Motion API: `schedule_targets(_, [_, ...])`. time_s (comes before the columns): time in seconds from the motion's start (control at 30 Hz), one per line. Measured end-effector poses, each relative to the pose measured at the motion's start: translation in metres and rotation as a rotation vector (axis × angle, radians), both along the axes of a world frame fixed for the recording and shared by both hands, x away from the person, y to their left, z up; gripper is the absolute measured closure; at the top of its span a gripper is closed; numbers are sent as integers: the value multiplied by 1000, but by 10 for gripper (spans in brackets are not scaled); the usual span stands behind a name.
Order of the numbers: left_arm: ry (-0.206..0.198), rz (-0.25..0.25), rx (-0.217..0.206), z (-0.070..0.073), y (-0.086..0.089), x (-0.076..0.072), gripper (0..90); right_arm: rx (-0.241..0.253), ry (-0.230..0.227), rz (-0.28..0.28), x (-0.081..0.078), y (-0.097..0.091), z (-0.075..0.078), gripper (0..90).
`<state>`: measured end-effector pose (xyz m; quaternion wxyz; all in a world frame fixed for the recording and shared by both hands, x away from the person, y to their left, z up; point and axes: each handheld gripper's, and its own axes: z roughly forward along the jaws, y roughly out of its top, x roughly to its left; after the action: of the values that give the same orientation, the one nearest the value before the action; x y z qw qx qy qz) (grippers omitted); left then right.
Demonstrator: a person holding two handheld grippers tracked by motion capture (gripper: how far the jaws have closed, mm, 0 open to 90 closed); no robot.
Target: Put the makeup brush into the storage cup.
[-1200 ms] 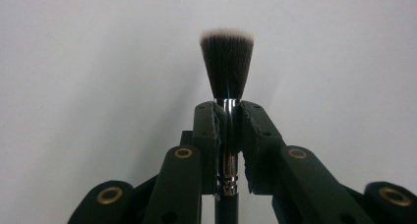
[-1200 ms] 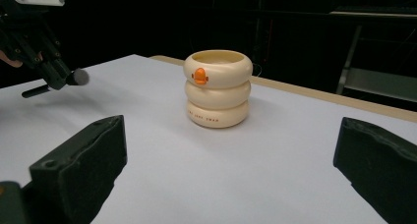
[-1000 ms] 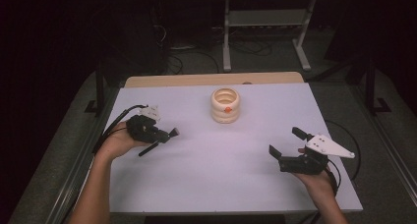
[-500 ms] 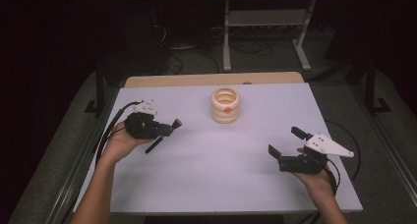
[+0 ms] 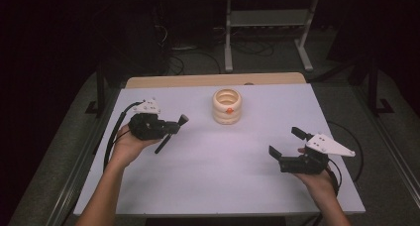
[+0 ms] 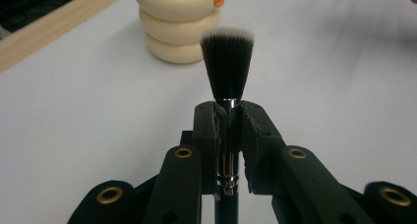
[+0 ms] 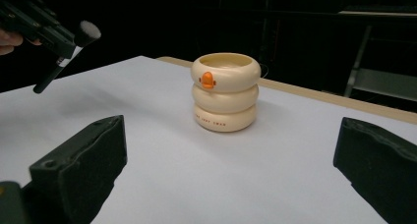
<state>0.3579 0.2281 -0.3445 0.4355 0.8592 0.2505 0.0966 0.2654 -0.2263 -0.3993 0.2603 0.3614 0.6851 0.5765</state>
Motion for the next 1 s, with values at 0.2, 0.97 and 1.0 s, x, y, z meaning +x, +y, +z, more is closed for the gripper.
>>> schedule_targets(0.2, [-35, 16, -42, 5, -1, -6, 783, -5, 22, 36, 5, 6, 2, 0])
schedule_targets(0.97, [-123, 3, -191, 20, -5, -19, 783, 9, 31, 146, 32, 36, 18, 0])
schedule_targets(1.0, [-122, 4, -198, 20, -6, -20, 783, 11, 28, 151, 33, 37, 18, 0])
